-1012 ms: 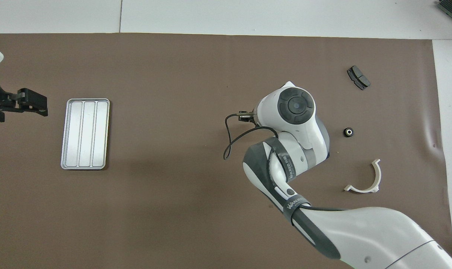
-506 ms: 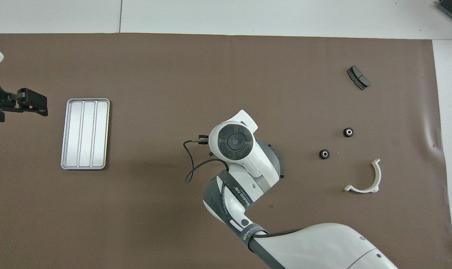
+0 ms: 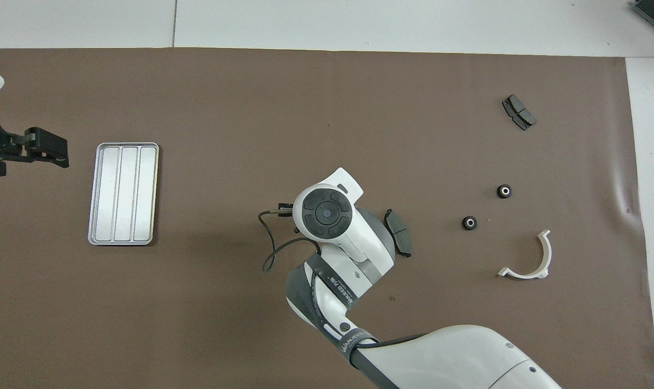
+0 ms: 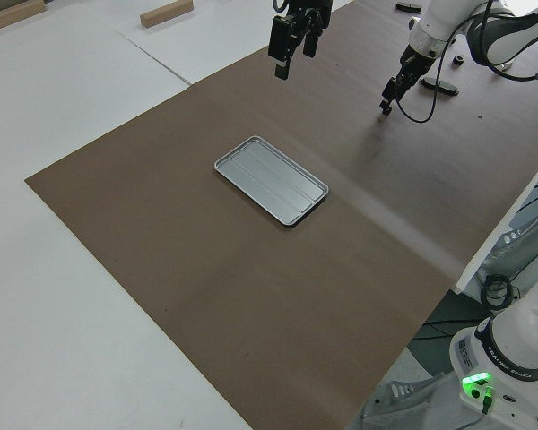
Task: Pick bearing gear from pile to tray
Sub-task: 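Carry the gear toward the table middle and release it with the right gripper, then reach the left gripper to the gear while the right gripper withdraws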
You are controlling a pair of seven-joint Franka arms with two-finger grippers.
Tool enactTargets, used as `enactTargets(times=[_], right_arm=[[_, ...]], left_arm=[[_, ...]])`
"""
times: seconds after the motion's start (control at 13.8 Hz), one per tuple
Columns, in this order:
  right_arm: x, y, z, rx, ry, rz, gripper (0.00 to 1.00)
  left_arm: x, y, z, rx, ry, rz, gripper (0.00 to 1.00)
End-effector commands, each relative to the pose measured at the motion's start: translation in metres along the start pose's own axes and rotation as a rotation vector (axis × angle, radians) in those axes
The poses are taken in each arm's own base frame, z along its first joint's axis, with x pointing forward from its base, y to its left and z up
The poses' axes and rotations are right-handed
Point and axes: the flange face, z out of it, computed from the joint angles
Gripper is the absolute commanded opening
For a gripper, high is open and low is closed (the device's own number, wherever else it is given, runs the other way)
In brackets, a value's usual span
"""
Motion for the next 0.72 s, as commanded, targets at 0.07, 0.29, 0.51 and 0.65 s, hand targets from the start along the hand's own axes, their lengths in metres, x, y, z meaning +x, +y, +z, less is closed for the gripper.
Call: enactTargets(times=[0.07, 0.29, 0.51, 0.65], right_arm=[[0.034, 0.041, -0.048, -0.012, 0.036, 0.019, 1.00], [0.052, 0.084, -0.064, -0.021, 0.049, 0.019, 1.00], [0.062, 0.140, -0.064, -0.050, 0.035, 0.007, 1.00], [0.073, 0.176, -0.073, -0.062, 0.038, 0.013, 1.00]], left_arm=[[-0.001, 0.010, -0.008, 0.003, 0.099, 0.021, 1.00], [0.003, 0.034, 0.006, -0.053, 0.178, 0.041, 1.00], [0.012, 0.080, 0.034, -0.096, 0.146, 0.091, 1.00], [0.018, 0.117, 0.060, -0.133, 0.130, 0.093, 1.00]])
